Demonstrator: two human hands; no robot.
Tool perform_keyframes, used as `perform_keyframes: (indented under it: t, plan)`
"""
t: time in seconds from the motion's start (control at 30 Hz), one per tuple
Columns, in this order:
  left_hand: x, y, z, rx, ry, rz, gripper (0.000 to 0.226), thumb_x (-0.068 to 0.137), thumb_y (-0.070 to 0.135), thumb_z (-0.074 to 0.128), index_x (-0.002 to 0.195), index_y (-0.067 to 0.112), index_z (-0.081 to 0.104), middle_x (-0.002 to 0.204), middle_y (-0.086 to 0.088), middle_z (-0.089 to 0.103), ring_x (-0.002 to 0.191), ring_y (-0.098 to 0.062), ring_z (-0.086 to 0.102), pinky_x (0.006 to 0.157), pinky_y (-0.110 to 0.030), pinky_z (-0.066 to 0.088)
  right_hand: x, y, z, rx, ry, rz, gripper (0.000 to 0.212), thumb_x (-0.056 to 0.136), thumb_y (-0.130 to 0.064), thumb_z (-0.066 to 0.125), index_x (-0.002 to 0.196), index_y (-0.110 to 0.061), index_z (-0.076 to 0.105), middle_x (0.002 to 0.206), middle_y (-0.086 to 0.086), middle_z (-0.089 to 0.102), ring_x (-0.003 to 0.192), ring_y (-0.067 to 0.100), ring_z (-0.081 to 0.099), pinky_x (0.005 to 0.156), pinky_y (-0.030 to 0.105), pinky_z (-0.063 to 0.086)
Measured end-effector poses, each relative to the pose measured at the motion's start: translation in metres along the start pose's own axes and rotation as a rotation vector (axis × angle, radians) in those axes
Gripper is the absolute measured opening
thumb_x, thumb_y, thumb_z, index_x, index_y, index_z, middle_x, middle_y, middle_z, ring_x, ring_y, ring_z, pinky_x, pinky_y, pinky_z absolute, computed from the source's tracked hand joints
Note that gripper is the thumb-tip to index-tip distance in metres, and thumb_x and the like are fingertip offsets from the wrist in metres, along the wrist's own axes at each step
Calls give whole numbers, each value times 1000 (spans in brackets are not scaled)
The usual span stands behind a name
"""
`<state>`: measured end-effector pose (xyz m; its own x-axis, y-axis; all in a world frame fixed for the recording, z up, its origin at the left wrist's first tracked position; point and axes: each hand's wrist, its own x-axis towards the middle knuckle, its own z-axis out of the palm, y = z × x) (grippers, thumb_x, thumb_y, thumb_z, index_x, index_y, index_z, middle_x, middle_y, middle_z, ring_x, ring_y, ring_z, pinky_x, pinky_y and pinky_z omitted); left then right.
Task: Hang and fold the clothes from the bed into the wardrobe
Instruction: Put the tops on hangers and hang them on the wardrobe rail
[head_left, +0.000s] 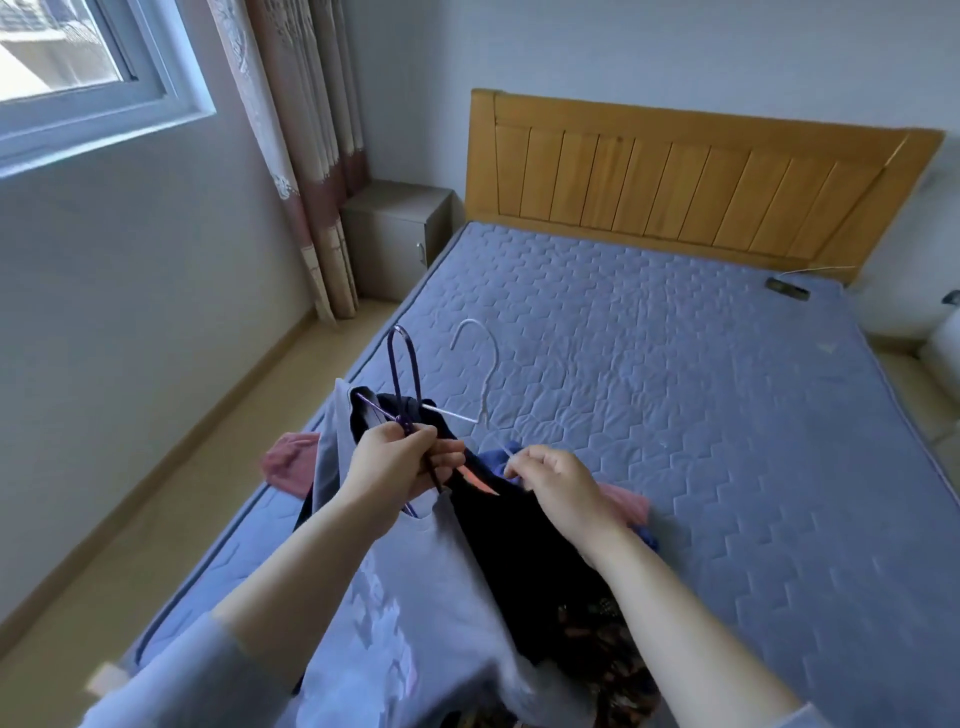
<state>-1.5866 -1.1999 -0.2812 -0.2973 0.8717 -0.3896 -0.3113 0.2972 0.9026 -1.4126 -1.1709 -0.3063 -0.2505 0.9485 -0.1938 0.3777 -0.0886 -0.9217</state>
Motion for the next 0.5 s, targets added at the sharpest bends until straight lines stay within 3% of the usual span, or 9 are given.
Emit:
perform_keyframes:
  t: [0.1, 0.23, 0.3, 0.4, 0.5]
  plan:
    - [-22, 3, -27, 48, -31, -7, 10, 99, 7, 48, 92, 4, 53, 61, -8, 68, 43, -11, 58, 40, -19, 45, -28, -12, 10, 102, 96, 46, 28, 90, -19, 56, 63, -17, 63, 69, -3, 64, 74, 13, 58, 73, 28, 43]
    - [-56, 11, -58, 189, -138, 25, 20, 100, 15, 46, 85, 6, 56, 51, -3, 58, 33, -11, 42, 34, -16, 31, -74, -34, 25, 149, 228, 50, 31, 95, -26, 54, 66, -18, 59, 74, -4, 61, 82, 13, 60, 68, 19, 40]
    - [-71, 26, -66, 232, -220, 53, 25, 101, 20, 44, 84, 7, 57, 50, -2, 53, 33, -11, 35, 34, -16, 25, -99, -47, 22, 181, 303, 39, 31, 95, -27, 54, 66, -18, 56, 68, -8, 59, 82, 11, 61, 70, 21, 39]
    - [-97, 53, -68, 250, -350, 116, 29, 103, 21, 42, 81, 6, 55, 46, -1, 45, 31, -10, 27, 35, -15, 19, -137, -68, 10, 176, 438, 5, 34, 93, -27, 54, 61, -20, 47, 57, -14, 48, 68, 5, 53, 72, 30, 35]
    - [-128, 76, -60, 202, -474, 143, 31, 103, 20, 39, 80, 4, 52, 42, 0, 43, 28, -8, 23, 32, -13, 18, -176, -92, -8, 185, 583, -33, 41, 94, -27, 55, 58, -21, 36, 49, -14, 38, 49, -1, 41, 67, 28, 32]
